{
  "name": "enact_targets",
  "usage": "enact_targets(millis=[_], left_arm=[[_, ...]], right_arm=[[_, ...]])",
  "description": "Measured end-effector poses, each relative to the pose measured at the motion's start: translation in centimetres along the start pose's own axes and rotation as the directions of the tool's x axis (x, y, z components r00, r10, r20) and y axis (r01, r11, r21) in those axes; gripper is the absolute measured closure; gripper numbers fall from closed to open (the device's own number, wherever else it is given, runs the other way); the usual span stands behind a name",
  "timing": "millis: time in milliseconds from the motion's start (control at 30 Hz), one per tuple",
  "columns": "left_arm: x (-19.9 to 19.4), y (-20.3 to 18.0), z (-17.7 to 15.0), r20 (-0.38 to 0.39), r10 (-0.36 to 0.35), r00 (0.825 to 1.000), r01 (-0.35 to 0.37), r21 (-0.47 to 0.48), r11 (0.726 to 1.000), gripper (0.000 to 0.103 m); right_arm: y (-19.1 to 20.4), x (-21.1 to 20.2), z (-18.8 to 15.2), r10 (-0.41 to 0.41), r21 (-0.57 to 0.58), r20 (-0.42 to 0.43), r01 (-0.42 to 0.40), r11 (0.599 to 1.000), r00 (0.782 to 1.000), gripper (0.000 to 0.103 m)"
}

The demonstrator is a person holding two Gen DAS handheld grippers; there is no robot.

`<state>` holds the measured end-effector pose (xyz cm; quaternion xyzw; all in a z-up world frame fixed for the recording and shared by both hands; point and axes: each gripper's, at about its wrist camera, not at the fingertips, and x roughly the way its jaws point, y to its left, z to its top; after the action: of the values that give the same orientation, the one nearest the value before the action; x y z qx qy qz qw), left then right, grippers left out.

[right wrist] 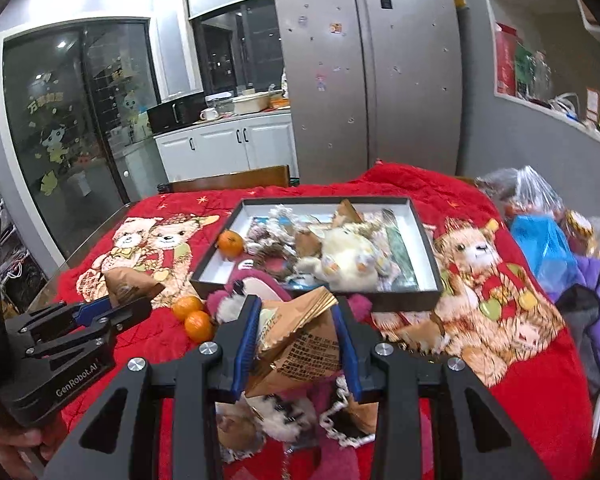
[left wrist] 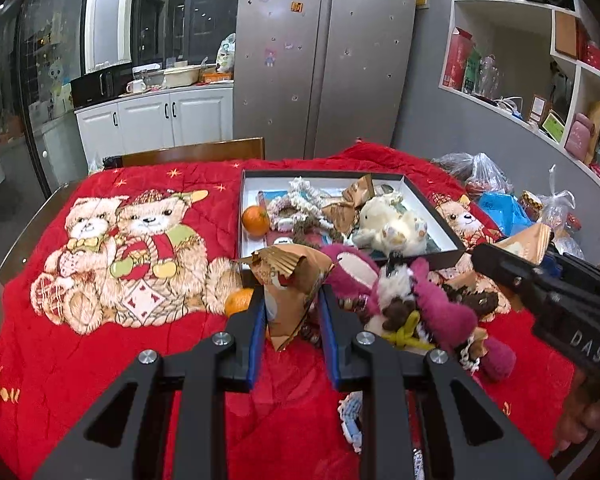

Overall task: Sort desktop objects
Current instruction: 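Carry both paper packets with both tools over the box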

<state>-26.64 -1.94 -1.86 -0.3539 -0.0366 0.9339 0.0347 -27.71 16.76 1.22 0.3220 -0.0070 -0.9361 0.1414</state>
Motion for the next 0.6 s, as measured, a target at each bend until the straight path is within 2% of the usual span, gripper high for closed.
enact_targets(millis=[233, 400, 600], left_arm=[[0.1, -0.2, 2.4, 0.014, -0.012, 1.000, 0.012, -0.011, 1.000, 0.078], [0.5, -1.5, 4.3, 0.018, 0.020, 1.000, -0.021, 0.060, 0.998, 0.078], [1.7, -2.7, 6.9, 0.038, 0.036, 0.999, -0.039, 0.087, 0.995, 0.077]], right_arm=[[2.0, 0.0, 2.1, -0.015, -0.068, 0.014, 0.016, 0.998, 1.000, 0.066], [2.5, 0.2, 3.7, -0.014, -0.097, 0.026, 0.017, 0.995, 1.000, 0.066], [3.3, 0.7, 5.6, -0.042, -0.147, 0.051, 0.050, 0.988, 0.998, 0.066]])
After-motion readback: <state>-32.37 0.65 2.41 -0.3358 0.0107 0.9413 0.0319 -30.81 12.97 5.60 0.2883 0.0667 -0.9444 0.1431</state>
